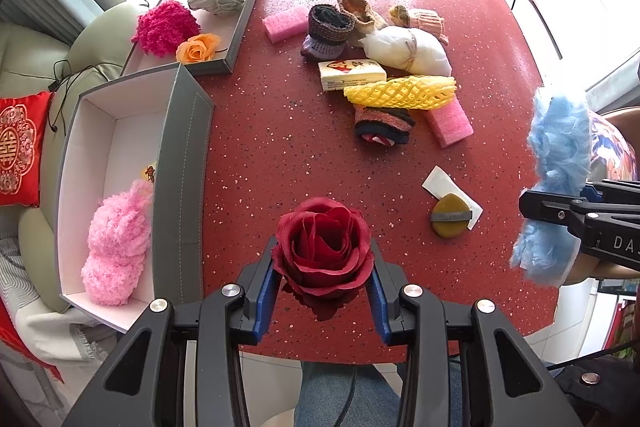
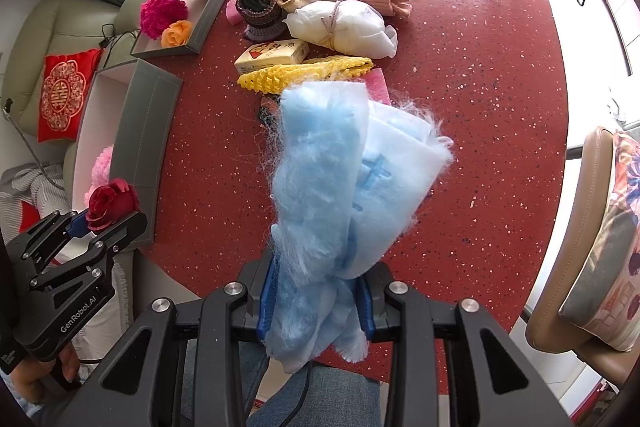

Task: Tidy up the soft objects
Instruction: 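Lift the red rose with the left tool while the right tool lifts the blue toy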

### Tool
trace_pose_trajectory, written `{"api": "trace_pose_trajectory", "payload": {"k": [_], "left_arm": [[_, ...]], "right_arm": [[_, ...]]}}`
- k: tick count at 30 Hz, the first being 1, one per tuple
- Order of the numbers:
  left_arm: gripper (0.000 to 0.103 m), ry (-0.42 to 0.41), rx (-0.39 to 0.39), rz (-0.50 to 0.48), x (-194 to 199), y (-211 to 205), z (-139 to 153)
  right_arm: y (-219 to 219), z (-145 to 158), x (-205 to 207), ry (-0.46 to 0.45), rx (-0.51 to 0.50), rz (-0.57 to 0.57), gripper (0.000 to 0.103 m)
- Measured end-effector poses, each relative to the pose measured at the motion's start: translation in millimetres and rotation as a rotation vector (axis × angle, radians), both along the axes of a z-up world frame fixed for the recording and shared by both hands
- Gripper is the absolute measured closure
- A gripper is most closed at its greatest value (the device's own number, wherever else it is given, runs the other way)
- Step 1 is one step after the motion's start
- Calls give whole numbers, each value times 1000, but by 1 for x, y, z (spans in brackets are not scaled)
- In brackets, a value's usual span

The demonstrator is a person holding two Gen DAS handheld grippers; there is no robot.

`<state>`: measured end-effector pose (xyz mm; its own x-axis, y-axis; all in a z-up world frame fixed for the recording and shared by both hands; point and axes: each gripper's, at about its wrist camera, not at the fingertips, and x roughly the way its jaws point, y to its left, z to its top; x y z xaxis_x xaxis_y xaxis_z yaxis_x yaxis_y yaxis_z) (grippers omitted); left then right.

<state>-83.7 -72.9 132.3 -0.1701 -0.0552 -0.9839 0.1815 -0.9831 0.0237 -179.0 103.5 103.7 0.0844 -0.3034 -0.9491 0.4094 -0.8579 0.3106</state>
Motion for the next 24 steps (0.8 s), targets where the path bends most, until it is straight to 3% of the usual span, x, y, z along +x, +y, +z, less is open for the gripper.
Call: {"api": "trace_pose_trajectory", "payload": {"k": [24], "left_arm": [[62,32,21,69,7,-35,5]], "right_arm": [[-27,6,3,22,34,34,67]]}}
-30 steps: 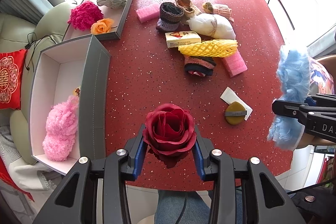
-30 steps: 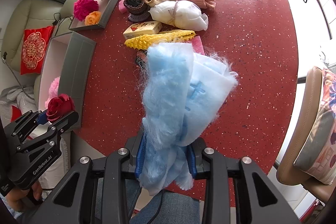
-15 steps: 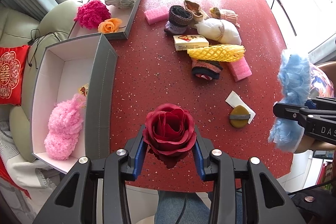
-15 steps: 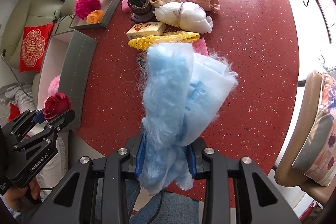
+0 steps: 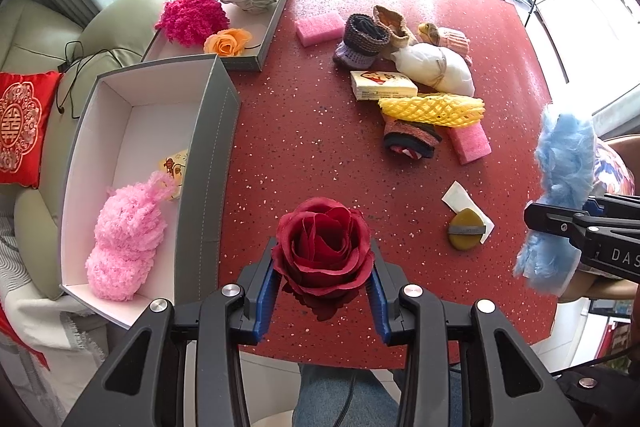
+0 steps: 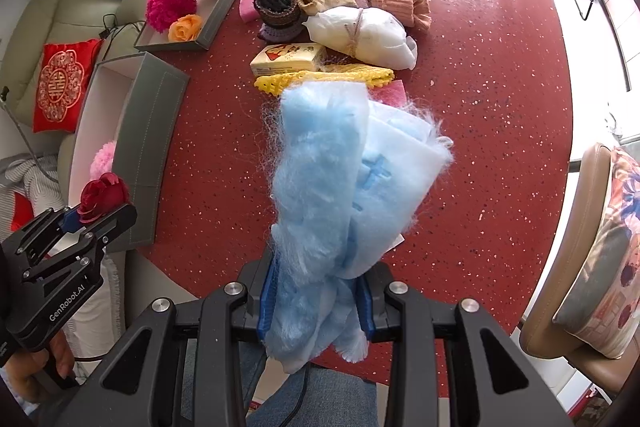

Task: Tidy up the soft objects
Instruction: 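Lift the red rose with the left tool while the right tool lifts the blue toy, then carry the red rose and blue toy with both tools over the grey box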

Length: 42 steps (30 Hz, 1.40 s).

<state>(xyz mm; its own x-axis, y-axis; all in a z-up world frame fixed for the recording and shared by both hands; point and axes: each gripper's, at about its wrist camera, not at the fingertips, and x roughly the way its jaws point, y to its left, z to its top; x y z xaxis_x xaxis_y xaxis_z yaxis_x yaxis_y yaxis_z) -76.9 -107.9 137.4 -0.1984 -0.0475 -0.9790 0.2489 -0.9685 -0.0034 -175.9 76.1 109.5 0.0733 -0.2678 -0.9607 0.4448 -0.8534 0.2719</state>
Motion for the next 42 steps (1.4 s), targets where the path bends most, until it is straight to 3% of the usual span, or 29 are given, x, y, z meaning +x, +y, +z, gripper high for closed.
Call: {"api": "trace_pose_trajectory", "payload": {"k": [14,25,33,42], "left_arm": [[62,47,-11,48,5,-39,5],[62,73,10,202,24,-111,5],[62,64,-6,325,44,-168,-3],[62,51,-7,380,46,-213,-20]], "right_arm": [[-29,1,0,6,28,12,67],[-71,1,0,12,38,24,67],[-140,9,-1,29,13,110,67],[-255,32,9,69,-68,279,67]]}}
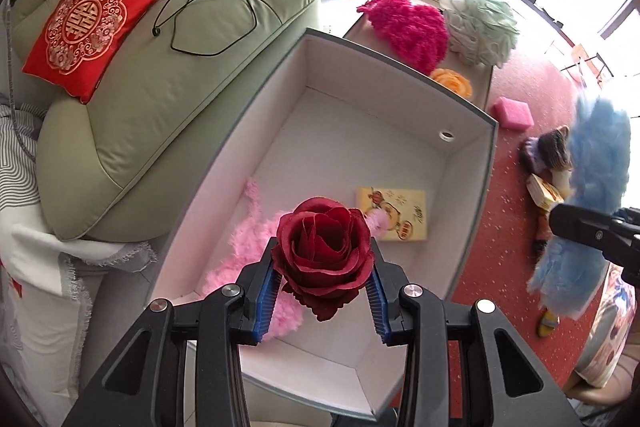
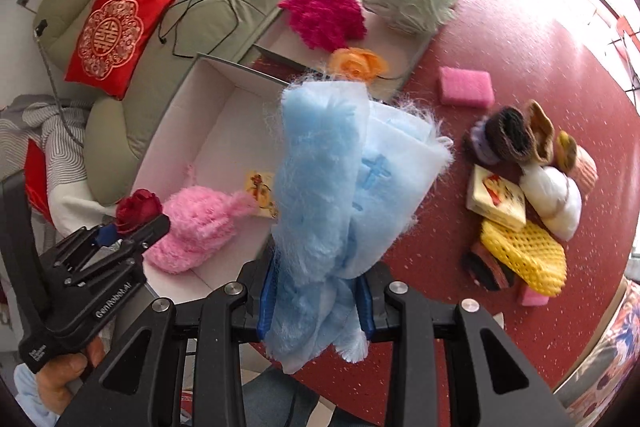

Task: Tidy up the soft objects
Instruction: 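Carry the red rose and blue toy with both tools over the grey box, then open the left tool dropping the rose while the right tool drops the blue toy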

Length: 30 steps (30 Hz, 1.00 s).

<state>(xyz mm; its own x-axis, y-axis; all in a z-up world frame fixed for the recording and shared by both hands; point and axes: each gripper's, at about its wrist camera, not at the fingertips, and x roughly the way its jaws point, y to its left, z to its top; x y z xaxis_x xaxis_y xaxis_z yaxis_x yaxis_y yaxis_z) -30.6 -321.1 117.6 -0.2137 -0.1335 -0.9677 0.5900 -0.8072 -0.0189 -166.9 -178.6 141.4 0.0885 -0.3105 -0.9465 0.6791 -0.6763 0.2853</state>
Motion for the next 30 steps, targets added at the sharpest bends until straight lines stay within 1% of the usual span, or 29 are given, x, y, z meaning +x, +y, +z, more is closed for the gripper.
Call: {"api": "trace_pose_trajectory", "payload": {"k": [3,7,12,17,19,20,21,22,23,24,25,26,28,30], "left_arm": [[62,-6,5,4,-5,-11,-8],[62,-13,15,-1,-11,-19,-17],[62,-32,27,-15,-17,-23,-30],[62,-36,36,-31,-18,-25,-38],[54,-30,44,-41,-17,-25,-40],[42,-30,35,-44,-17,-25,-40],[23,-31,20,-45,-16,-25,-39],[15,-32,7,-45,-16,-25,-39],[6,-30,-2,-41,-15,-25,-38],[4,-34,-8,-39,-15,-25,-38],[4,-40,-10,-39,-15,-25,-38],[4,-44,-10,-41,-16,-26,-39],[1,-62,-5,-44,-16,-27,-42],[1,-77,14,-50,-16,-27,-45]], "right_arm": [[-33,1,5,5,-8,44,67],[-66,-8,10,3,4,77,67],[-88,-22,12,1,36,89,67],[-98,-35,11,-3,57,95,67],[-102,-38,11,-6,63,96,67],[-105,-40,12,-5,65,97,67],[-106,-40,11,-1,65,98,67],[-108,-40,12,6,66,102,62],[-109,-39,13,11,68,104,51],[-110,-39,13,18,72,104,44],[-110,-38,13,30,79,94,31],[-109,-37,13,39,78,87,23],[-107,-34,12,45,74,73,22],[-106,-34,11,39,76,66,17]]}}
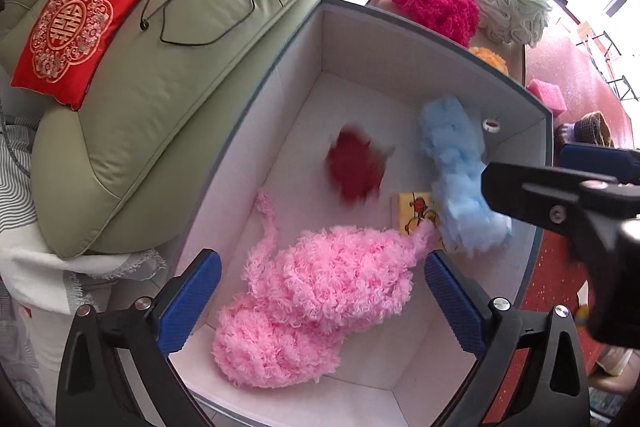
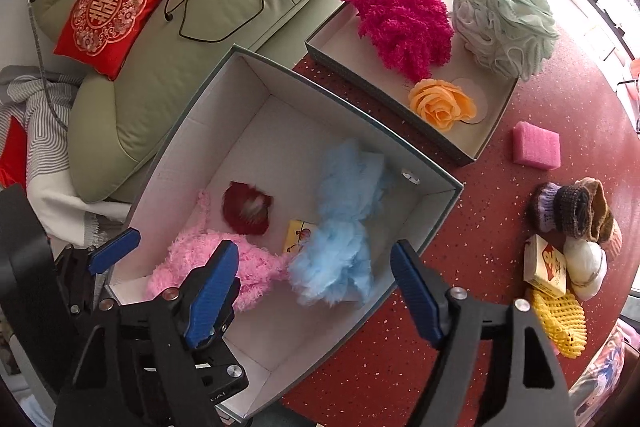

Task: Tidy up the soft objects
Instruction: 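Open the left tool dropping the rose while the right tool drops the blue toy, then withdraw both tools from the box back over the table items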

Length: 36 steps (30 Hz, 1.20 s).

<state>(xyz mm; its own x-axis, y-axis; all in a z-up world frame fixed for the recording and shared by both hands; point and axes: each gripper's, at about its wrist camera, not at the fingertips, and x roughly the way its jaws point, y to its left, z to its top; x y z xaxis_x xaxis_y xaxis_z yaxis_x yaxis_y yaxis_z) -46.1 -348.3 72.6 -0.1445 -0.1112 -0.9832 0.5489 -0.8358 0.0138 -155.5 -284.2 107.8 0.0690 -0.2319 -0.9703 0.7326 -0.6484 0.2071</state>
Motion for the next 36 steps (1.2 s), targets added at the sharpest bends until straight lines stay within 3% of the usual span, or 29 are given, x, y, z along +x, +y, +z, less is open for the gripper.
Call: {"api": "trace_pose_trajectory", "payload": {"k": [4,36], "left_arm": [[1,20,35,7,5,-1,2],[1,-32,-28,-12,8,36,17]], "right_arm": [[7,5,-1,47,8,-18,0],[59,18,5,3,-4,-60,0]]}}
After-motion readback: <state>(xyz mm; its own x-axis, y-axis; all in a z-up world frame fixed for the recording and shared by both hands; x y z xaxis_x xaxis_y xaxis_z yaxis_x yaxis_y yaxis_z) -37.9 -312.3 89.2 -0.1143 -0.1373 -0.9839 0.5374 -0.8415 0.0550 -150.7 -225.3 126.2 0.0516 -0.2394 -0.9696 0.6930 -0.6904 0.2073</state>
